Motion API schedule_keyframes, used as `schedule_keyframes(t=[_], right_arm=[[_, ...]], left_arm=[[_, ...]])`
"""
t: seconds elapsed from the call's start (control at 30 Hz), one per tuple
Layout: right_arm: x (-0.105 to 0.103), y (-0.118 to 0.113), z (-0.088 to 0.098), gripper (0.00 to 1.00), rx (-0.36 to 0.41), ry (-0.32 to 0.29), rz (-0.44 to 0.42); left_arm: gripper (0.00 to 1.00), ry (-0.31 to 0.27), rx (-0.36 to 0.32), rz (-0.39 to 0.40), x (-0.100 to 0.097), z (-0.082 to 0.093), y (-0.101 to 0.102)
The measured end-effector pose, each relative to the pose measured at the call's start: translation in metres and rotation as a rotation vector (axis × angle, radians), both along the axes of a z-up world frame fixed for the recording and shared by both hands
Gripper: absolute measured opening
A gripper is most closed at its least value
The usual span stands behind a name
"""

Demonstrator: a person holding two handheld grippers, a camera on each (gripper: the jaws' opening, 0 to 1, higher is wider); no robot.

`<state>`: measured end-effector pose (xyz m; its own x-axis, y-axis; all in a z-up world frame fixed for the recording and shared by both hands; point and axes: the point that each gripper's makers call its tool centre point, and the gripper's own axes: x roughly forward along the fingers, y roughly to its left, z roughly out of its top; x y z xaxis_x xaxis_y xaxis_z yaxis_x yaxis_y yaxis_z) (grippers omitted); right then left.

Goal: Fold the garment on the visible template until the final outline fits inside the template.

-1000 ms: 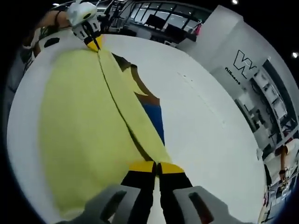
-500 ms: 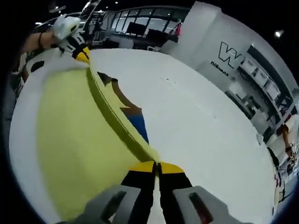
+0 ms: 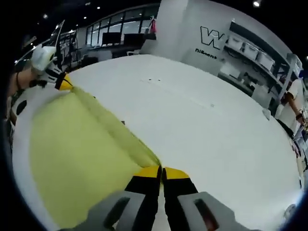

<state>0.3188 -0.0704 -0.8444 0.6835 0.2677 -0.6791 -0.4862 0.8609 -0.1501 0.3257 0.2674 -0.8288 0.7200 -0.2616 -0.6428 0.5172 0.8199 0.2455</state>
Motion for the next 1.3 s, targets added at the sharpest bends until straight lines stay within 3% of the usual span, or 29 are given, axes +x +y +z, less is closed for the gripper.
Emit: schedule_keyframes(t=[0.23, 0.27, 0.33, 0.4, 0.47, 0.57, 0.63, 0.73, 1.0, 1.1, 1.3], right_arm=[[0.002, -0.003, -0.003, 0.00, -0.038, -0.014, -0.030], [0.003, -0.012, 0.000, 0.00, -0.088, -0.027, -0.055], [0.003, -0.022, 0.002, 0.03, -0.104, -0.035, -0.124], [0.000, -0.031, 0.005, 0.00, -0.101, -0.026, -0.170], [-0.001, -0.035, 0.006, 0.00, -0.067, -0.027, -0.169], [-0.006, -0.035, 0.011, 0.00, -0.069, -0.037, -0.163], [-0.009, -0.033, 0.013, 0.00, -0.063, -0.040, -0.162], [-0.016, -0.027, 0.021, 0.02, -0.040, -0.055, -0.159], [-0.036, -0.013, 0.028, 0.02, -0.004, -0.054, -0.132], [-0.044, -0.011, 0.029, 0.04, -0.028, -0.061, -0.119], [-0.060, -0.004, 0.031, 0.09, 0.071, -0.029, -0.132]], left_arm=[[0.06, -0.003, 0.011, 0.065, -0.001, -0.008, 0.002], [0.06, -0.005, 0.010, 0.067, -0.001, -0.008, 0.003], [0.08, -0.021, 0.016, 0.088, -0.001, -0.002, 0.009], [0.08, -0.043, 0.019, 0.131, 0.000, 0.004, 0.019], [0.06, -0.044, 0.017, 0.169, -0.001, 0.008, 0.032], [0.09, -0.056, -0.087, 0.209, -0.005, 0.016, 0.034], [0.09, -0.055, -0.078, 0.208, -0.010, 0.018, 0.037], [0.10, -0.056, -0.137, 0.232, -0.018, 0.021, 0.035], [0.10, -0.052, -0.160, 0.230, -0.047, 0.025, 0.032], [0.10, -0.044, -0.158, 0.222, -0.056, 0.024, 0.031], [0.10, -0.027, -0.199, 0.262, -0.071, 0.025, 0.032]])
